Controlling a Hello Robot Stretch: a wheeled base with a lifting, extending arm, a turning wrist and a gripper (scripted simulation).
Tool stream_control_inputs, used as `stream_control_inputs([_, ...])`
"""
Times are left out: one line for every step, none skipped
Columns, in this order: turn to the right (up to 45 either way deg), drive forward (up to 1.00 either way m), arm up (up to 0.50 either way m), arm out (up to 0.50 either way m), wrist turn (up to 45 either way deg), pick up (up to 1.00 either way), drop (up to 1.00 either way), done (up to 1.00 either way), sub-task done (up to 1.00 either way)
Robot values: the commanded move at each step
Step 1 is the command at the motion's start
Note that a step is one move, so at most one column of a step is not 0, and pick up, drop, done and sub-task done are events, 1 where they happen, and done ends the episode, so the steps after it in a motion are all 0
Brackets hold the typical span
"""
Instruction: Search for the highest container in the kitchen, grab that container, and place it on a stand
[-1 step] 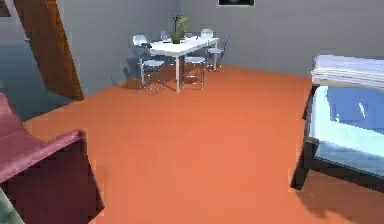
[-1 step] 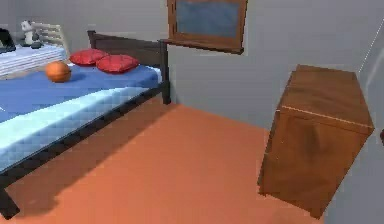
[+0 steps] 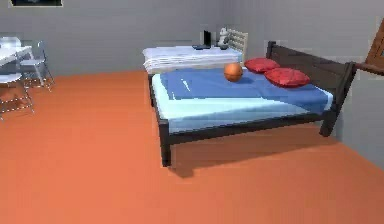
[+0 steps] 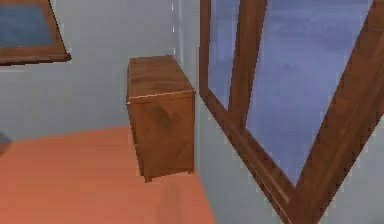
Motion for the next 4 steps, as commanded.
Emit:
stream_control_inputs([24.0, 0.00, 0.00, 0.00, 0.0, 0.00, 0.00, 0.00, 0.00])
stream_control_inputs([0.0, 0.35, 0.00, 0.00, 0.0, 0.00, 0.00, 0.00, 0.00])
stream_control_inputs([-45.0, 0.00, 0.00, 0.00, 0.0, 0.00, 0.00, 0.00, 0.00])
stream_control_inputs([-45.0, 0.00, 0.00, 0.00, 0.0, 0.00, 0.00, 0.00, 0.00])
